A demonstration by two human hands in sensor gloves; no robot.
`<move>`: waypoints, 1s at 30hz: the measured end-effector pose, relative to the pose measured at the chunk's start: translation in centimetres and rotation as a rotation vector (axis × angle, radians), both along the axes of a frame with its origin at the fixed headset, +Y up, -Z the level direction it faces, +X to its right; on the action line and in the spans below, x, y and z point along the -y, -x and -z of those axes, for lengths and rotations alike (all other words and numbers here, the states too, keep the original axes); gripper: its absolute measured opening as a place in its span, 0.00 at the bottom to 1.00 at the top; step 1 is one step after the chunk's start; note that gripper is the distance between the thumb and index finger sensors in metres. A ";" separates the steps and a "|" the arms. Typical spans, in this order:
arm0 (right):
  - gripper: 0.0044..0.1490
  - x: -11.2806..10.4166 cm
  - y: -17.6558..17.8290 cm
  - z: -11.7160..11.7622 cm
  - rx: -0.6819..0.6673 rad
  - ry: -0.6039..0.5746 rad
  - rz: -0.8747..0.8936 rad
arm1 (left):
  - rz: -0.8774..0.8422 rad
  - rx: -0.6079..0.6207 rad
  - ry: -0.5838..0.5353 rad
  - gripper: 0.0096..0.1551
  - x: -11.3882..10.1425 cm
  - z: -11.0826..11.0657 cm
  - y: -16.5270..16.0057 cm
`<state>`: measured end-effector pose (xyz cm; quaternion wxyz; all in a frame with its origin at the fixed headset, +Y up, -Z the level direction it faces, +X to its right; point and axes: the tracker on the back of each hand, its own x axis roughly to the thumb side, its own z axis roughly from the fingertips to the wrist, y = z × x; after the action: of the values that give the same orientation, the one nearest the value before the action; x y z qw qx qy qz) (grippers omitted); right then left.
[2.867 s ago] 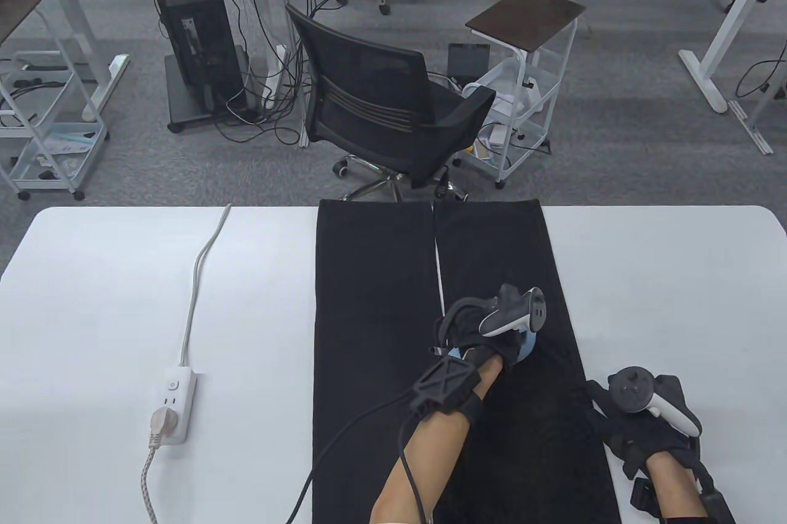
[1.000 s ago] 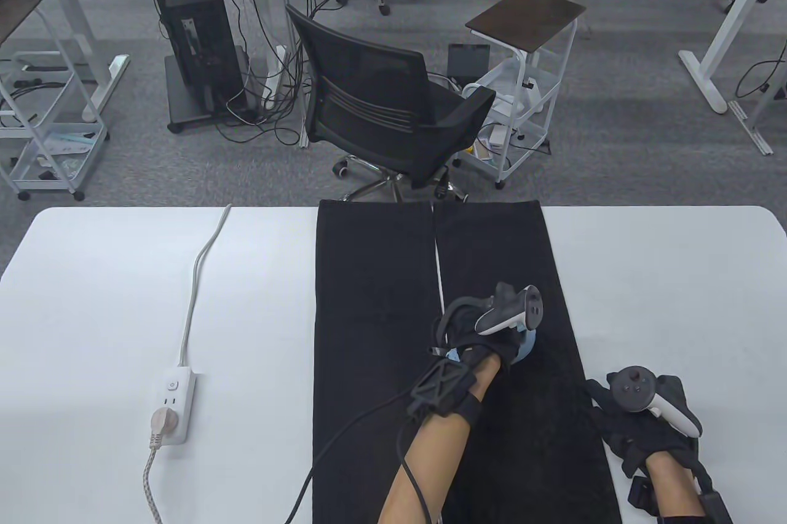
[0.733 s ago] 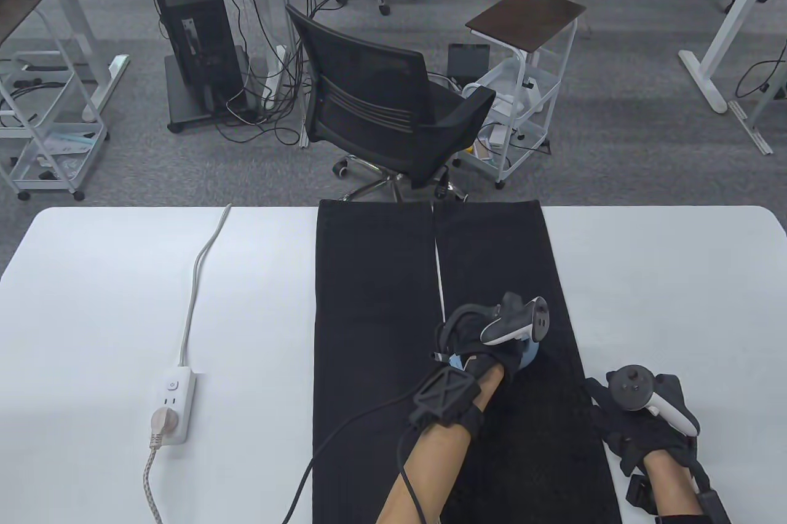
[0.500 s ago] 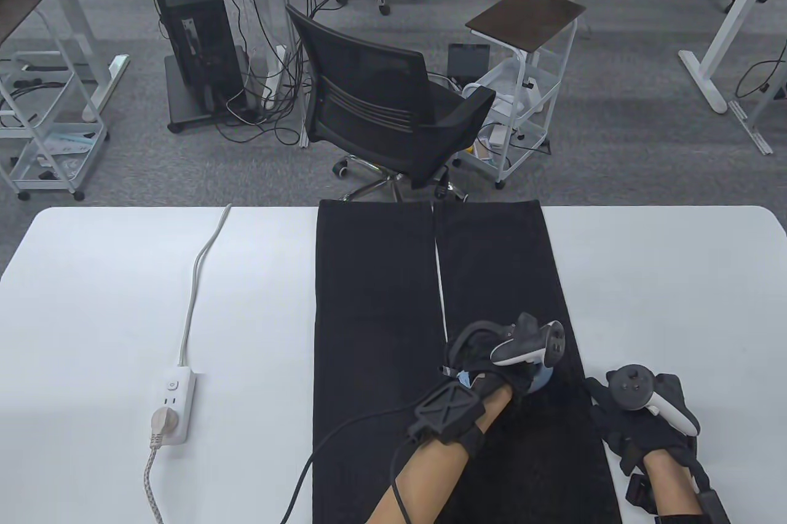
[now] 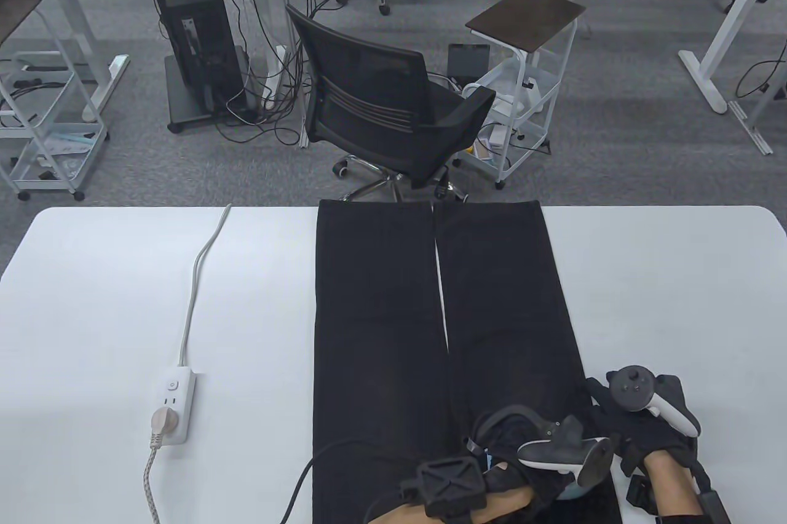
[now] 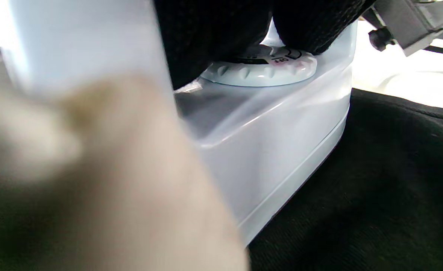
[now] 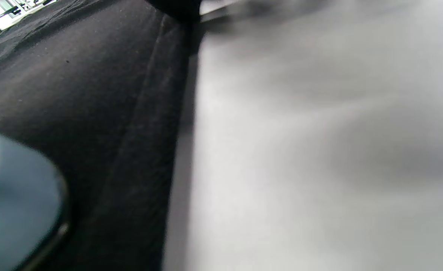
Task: Iron trousers with electric iron on table
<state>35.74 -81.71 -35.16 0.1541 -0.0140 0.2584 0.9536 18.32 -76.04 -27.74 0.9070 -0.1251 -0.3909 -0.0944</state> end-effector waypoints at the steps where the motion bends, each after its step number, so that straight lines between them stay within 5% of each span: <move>1: 0.36 0.0 0.0 0.0 0.000 0.000 0.001 | -0.004 0.014 -0.014 0.27 0.0 0.0 0.1; 7: 0.36 0.0 0.0 0.0 0.000 -0.002 -0.003 | -0.029 -0.012 0.023 0.27 0.1 2.5 0.2; 20: 0.36 0.0 0.0 -0.1 -0.001 -0.001 0.004 | -0.050 -0.490 0.016 0.27 0.0 16.5 3.1; 24: 0.36 0.0 0.0 0.0 -0.004 0.002 0.006 | -0.052 -0.557 0.028 0.27 0.0 18.2 4.2; 30: 0.37 0.0 0.0 0.0 -0.004 0.005 0.011 | -0.033 -0.594 -0.003 0.27 0.0 17.8 4.1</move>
<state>35.72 -81.68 -35.20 0.1589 -0.0112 0.2610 0.9521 14.19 -76.02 -45.50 0.9833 -0.1396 -0.1103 -0.0394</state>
